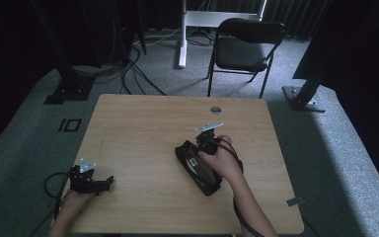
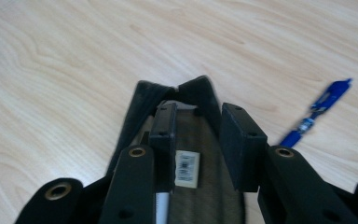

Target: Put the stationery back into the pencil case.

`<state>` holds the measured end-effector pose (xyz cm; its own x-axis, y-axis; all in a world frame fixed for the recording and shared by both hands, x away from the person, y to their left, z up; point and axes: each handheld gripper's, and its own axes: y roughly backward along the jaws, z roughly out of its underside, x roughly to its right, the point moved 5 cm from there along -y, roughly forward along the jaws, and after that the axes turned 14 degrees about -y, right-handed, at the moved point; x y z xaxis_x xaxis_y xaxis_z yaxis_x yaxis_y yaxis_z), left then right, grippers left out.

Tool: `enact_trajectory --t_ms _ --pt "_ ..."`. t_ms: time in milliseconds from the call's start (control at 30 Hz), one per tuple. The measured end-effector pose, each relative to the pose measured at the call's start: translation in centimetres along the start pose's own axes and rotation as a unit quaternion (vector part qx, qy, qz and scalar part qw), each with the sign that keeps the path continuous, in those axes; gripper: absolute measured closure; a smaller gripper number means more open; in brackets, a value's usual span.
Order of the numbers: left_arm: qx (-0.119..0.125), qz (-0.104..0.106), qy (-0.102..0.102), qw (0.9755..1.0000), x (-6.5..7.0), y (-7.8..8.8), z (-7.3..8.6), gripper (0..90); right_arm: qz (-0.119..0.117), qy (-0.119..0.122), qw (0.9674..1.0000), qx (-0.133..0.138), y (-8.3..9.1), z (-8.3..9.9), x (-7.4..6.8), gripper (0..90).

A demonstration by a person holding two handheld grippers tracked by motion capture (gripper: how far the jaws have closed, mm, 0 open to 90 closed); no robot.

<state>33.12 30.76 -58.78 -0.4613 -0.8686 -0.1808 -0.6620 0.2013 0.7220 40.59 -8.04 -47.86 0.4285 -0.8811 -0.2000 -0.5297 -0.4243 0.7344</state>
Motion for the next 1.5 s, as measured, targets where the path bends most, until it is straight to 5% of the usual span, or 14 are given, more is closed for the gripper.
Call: enact_trajectory --t_ms 500,1500 --pt "0.0 0.0 0.0 1.0 0.0 0.0 0.0 0.3 0.036 -0.047 0.9964 0.061 -0.1 -1.2 3.7 63.3" --pt "0.0 0.0 0.0 1.0 0.0 0.0 0.0 0.3 0.101 -0.101 0.9882 0.054 -6.1 -0.3 8.8 58.3"
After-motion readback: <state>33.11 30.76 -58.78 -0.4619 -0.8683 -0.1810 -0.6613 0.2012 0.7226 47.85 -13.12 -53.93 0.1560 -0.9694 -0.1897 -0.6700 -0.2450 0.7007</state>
